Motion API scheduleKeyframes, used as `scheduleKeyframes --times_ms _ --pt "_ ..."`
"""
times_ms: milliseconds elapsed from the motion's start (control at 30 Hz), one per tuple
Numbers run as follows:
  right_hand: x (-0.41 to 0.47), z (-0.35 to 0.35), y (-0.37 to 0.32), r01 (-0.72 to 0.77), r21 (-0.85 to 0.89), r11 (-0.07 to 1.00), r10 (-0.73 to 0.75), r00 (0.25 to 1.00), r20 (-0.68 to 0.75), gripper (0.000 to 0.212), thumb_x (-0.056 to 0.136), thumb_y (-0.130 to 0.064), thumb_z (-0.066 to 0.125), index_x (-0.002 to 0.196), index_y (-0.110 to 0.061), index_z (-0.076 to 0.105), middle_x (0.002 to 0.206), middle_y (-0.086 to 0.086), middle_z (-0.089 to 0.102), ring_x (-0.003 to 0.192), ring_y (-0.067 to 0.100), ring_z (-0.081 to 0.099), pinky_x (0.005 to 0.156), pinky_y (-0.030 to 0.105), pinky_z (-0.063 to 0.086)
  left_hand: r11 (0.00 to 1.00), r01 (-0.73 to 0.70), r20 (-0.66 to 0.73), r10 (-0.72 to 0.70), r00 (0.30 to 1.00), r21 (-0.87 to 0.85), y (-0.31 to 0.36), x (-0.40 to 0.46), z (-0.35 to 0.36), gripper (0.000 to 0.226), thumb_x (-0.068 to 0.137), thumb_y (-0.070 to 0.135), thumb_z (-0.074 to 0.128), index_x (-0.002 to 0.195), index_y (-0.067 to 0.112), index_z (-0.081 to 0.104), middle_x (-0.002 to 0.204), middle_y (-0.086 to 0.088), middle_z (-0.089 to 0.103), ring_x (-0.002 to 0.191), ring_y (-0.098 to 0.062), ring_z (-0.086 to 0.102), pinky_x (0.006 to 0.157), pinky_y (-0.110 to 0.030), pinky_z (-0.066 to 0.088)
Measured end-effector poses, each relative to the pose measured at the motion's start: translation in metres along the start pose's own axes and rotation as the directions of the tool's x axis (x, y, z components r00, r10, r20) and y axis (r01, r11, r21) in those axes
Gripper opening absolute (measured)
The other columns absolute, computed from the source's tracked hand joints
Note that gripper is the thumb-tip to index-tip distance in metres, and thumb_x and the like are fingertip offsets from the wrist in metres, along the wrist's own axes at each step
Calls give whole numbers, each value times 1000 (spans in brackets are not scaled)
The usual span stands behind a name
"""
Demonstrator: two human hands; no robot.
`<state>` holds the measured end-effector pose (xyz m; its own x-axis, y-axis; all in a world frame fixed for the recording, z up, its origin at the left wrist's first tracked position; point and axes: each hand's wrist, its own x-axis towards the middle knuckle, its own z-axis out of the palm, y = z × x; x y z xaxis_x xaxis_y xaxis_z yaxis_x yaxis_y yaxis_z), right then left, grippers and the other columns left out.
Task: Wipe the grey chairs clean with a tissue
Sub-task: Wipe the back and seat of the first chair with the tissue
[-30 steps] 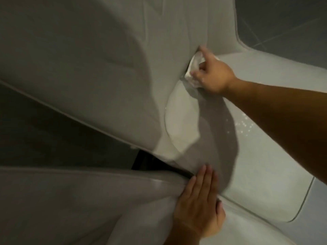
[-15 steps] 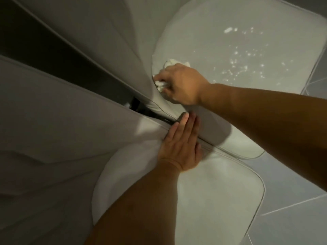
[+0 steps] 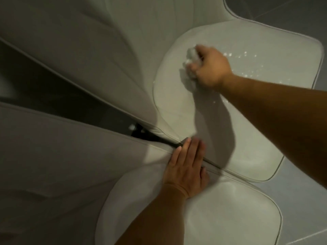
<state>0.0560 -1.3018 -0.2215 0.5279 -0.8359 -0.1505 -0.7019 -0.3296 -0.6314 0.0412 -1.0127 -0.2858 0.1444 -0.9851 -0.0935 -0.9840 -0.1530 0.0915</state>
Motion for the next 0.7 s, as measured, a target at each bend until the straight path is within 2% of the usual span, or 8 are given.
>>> scheduleKeyframes --times_ms 67,200,300,367,467,567,633,700 --pt "-4 14 -2 52 -87 995 -46 996 72 37 90 -35 57 122 -16 56 116 13 60 104 34 58 91 36 47 1000 8 14 -8 1000 -4 1 0 1 78 85 46 42 156 15 34 162 -7 27 151 -25 18 125 -35 -2" --pt "-3 11 -1 97 -279 955 -76 994 84 46 91 -36 56 131 -15 51 119 15 56 108 37 55 94 40 44 999 32 32 -31 999 -29 1 0 1 79 86 46 42 158 16 30 160 -6 31 150 -23 20 125 -35 -1" --pt "-11 2 6 280 -575 769 -256 959 125 47 93 -48 46 127 -16 52 116 13 56 105 35 53 92 44 39 998 44 85 -40 996 -40 1 -2 -4 80 83 46 45 157 17 32 159 -5 32 145 -23 30 124 -34 1" --pt "-17 -9 16 268 -666 696 -219 963 158 50 94 -56 36 125 -20 52 119 10 55 110 32 51 101 49 32 996 61 132 -53 990 -64 2 0 -10 79 83 46 45 155 17 36 158 -5 33 142 -22 34 123 -35 3" --pt "-18 -27 36 224 -649 727 -129 973 191 51 97 -56 33 130 -21 50 137 10 47 127 32 42 112 52 24 994 70 178 -54 982 -86 4 -1 -17 77 82 46 45 153 15 42 156 -5 39 140 -22 37 123 -36 6" --pt "-9 -33 44 280 -628 726 -268 956 116 44 100 -35 41 138 -14 47 148 13 41 136 32 36 116 46 24 994 69 229 -48 972 -87 5 1 -21 78 79 47 46 151 15 46 154 -5 45 140 -21 38 122 -36 5" --pt "0 -25 37 241 -608 756 -255 965 65 42 99 -35 40 131 -11 53 136 14 52 123 34 47 108 44 33 994 64 258 -40 965 -86 4 4 -21 78 77 48 46 149 16 49 152 -4 49 139 -21 37 121 -36 6" --pt "8 -10 24 93 -539 837 -100 995 15 48 98 -43 38 123 -8 59 121 16 58 110 35 51 99 44 38 995 53 259 -30 966 -83 3 6 -18 80 75 49 47 149 17 50 151 -3 51 139 -20 37 120 -35 9"
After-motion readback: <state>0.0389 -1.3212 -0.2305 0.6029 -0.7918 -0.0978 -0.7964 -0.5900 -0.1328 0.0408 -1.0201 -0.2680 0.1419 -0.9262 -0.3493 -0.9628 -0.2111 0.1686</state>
